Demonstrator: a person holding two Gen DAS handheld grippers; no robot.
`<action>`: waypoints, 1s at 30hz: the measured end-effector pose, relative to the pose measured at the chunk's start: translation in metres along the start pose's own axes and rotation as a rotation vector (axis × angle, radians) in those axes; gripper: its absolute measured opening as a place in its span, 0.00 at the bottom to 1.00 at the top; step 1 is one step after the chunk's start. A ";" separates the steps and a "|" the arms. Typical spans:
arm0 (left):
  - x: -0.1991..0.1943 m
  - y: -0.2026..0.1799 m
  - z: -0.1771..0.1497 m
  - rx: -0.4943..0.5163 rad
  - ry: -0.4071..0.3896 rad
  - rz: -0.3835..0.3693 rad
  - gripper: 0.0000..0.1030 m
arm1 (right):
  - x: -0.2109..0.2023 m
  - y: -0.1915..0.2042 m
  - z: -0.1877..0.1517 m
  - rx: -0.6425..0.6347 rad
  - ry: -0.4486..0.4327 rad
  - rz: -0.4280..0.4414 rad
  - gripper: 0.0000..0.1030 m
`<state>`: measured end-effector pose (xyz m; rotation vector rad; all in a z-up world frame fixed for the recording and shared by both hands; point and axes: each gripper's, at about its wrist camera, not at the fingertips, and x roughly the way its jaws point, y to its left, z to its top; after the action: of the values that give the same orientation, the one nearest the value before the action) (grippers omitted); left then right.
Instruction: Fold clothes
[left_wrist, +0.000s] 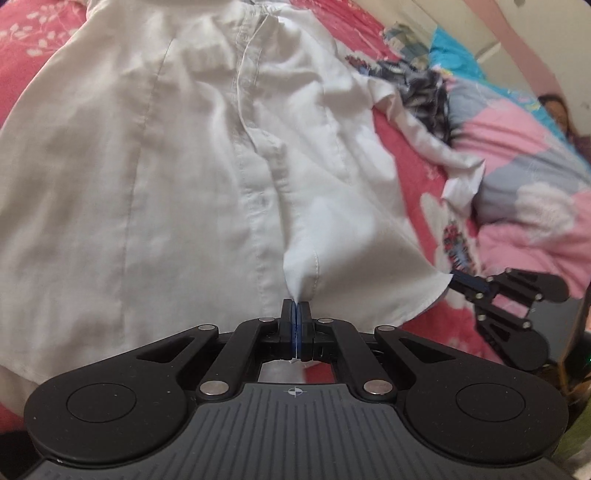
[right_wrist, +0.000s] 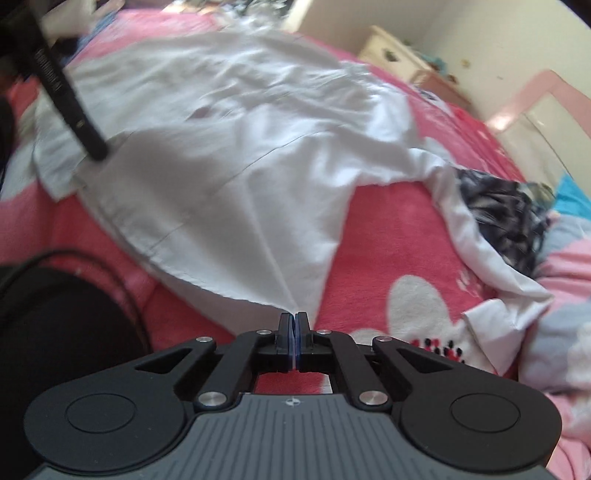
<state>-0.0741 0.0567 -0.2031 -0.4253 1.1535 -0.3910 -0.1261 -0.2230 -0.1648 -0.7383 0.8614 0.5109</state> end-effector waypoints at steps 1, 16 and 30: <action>0.004 0.002 -0.001 -0.003 0.010 -0.001 0.00 | 0.002 0.000 -0.001 0.001 0.011 0.007 0.02; 0.014 0.013 -0.010 -0.064 0.037 0.011 0.00 | 0.002 -0.122 -0.011 0.847 0.044 0.302 0.34; 0.013 0.016 -0.010 -0.076 0.047 0.002 0.00 | 0.074 -0.128 0.021 0.920 0.064 0.236 0.00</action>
<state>-0.0770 0.0627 -0.2253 -0.4839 1.2169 -0.3574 0.0103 -0.2818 -0.1693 0.1931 1.1200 0.2451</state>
